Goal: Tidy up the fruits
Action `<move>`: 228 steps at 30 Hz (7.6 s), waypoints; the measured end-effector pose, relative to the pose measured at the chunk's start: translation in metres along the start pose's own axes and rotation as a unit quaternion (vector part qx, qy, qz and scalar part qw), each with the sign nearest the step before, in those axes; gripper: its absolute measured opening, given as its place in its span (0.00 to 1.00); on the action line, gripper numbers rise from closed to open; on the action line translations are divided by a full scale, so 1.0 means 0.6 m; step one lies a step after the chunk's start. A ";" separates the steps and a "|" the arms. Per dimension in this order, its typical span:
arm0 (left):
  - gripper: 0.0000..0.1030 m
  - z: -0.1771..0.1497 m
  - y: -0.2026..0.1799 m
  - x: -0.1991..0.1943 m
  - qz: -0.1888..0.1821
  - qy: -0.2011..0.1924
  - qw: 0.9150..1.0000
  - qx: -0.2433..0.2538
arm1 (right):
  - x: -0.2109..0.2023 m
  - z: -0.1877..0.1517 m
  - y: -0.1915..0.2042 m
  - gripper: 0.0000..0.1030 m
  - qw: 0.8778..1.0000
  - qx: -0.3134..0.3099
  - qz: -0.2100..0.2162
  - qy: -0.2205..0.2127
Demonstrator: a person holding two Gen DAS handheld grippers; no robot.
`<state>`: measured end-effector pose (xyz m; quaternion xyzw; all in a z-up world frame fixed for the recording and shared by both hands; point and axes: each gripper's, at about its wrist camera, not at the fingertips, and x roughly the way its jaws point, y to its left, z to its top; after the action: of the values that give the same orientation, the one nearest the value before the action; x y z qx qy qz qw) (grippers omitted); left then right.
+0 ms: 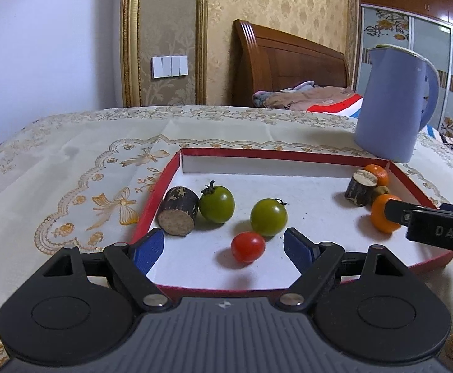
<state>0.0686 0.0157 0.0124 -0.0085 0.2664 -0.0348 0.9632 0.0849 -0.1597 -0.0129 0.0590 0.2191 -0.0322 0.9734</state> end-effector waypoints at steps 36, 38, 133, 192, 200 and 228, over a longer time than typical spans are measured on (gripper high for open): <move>0.81 -0.069 -0.073 -0.069 -0.133 0.012 0.980 0.147 | -0.032 -0.006 -0.016 1.00 1.000 0.019 0.001 -0.020; 0.81 -0.070 -0.073 -0.073 -0.138 0.009 0.979 0.151 | -0.032 -0.006 -0.017 1.00 1.000 0.021 0.001 -0.020; 0.25 -0.061 0.000 -0.043 -0.027 0.045 0.998 0.026 | -0.077 -0.071 0.065 0.71 0.992 -0.066 0.062 0.087; 0.25 -0.062 -0.006 -0.045 -0.024 0.044 0.998 0.030 | -0.081 -0.070 0.069 0.23 0.993 -0.064 0.060 0.074; 0.25 -0.061 -0.005 -0.045 -0.024 0.044 0.998 0.030 | -0.079 -0.069 0.070 0.23 0.993 -0.065 0.059 0.075; 0.79 -0.061 0.005 -0.042 -0.006 0.047 0.999 0.015 | -0.077 -0.070 0.078 0.23 0.993 -0.078 0.041 0.077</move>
<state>0.0284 0.0206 -0.0060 0.0056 0.3109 -0.0445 0.9494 0.0298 -0.1060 -0.0262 -0.0057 0.2924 0.0298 0.9558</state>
